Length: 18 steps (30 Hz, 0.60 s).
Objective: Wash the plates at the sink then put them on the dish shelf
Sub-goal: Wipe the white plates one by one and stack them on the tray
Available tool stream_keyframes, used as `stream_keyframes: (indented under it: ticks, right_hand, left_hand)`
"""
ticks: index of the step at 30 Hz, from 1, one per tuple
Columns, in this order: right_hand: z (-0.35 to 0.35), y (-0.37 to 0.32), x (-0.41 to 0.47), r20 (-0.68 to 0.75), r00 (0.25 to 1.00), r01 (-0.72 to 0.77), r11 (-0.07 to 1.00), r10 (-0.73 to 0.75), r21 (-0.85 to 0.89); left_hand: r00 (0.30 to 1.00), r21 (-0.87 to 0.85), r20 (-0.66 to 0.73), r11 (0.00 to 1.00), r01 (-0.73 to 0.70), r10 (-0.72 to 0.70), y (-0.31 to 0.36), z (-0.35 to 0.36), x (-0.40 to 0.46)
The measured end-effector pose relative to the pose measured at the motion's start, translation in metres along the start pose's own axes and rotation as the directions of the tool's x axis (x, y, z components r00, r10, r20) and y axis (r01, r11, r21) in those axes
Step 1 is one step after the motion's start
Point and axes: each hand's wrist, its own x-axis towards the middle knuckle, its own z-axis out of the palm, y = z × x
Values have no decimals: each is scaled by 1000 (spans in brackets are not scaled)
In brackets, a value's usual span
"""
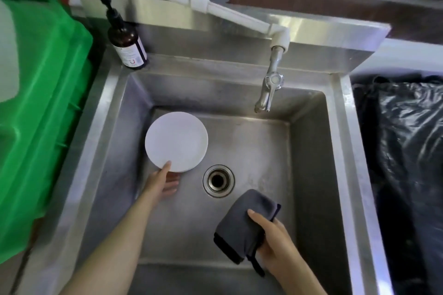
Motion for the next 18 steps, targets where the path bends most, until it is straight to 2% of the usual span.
stream_keyframes:
  ticks: [6,10,16,18]
  right_hand:
    - [-9,8,4,-33,999,15,999,-17,-51]
    - [-12,8,-4,-66,998,14,996,-20,-93]
    - [-12,2,-16,-84,994,58,993,-67,-106]
    - [-14,-1,-21,-76,993,80,992,-87,-94]
  left_hand:
    - [992,7,-53,993,-114,114,-7,0,11]
    - [993,36,-88,996,-78,81,-1,4,4]
    - [997,50,-69,998,-39,43,-3,1,-10]
    - [997,8,-61,999,-48,48,-6,0,-14]
